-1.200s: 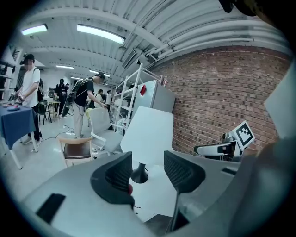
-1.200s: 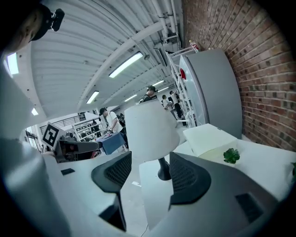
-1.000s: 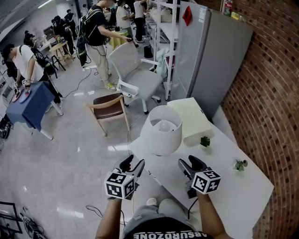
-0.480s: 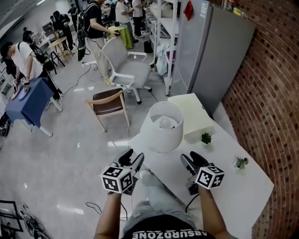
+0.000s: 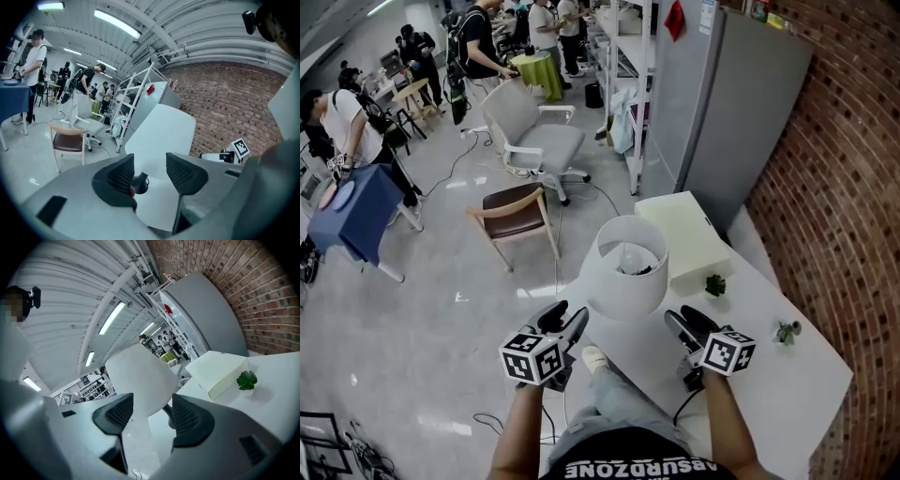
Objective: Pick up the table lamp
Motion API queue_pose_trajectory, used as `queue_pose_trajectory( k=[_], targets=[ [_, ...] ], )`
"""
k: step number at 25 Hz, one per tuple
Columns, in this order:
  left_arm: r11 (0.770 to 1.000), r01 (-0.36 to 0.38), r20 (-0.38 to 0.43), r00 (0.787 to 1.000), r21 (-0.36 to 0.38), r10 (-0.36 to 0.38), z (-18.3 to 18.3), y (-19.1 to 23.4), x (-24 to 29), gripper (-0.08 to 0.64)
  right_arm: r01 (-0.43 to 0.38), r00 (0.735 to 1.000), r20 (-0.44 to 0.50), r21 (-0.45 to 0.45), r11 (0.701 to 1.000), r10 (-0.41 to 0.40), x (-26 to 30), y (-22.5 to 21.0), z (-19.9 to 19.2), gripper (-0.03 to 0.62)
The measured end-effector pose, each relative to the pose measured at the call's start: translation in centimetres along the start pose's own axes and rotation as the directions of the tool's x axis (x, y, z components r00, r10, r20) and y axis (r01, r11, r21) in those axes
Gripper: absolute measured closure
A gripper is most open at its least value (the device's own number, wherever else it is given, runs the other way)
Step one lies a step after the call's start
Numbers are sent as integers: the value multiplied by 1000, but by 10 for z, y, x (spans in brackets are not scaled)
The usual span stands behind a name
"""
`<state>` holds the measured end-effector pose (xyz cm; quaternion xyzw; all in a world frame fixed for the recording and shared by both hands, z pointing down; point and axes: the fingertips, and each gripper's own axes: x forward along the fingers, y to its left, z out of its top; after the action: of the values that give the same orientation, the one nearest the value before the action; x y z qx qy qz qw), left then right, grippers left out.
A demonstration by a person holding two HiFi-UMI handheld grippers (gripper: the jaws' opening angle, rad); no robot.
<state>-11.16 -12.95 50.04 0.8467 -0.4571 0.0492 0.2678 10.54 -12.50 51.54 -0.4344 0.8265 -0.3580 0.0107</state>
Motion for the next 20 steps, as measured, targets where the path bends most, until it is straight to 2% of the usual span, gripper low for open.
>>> queue_pose_trajectory(
  k=[5, 9, 15, 20],
  targets=[
    [997, 16, 7, 1000, -73, -15, 2, 17, 11, 364, -37, 999, -27, 46, 998, 39, 16, -9, 1, 359],
    [994, 27, 3, 1000, -105, -27, 5, 28, 20, 364, -80, 996, -21, 89, 993, 82, 26, -12, 7, 359],
    [987, 83, -14, 996, -136, -86, 8, 38, 34, 364, -135, 989, -39, 147, 980, 142, 38, -21, 10, 348],
    [968, 127, -23, 991, -215, -135, 3, 51, 44, 364, -166, 981, -65, 202, 965, 182, 49, -26, 6, 325]
  ],
)
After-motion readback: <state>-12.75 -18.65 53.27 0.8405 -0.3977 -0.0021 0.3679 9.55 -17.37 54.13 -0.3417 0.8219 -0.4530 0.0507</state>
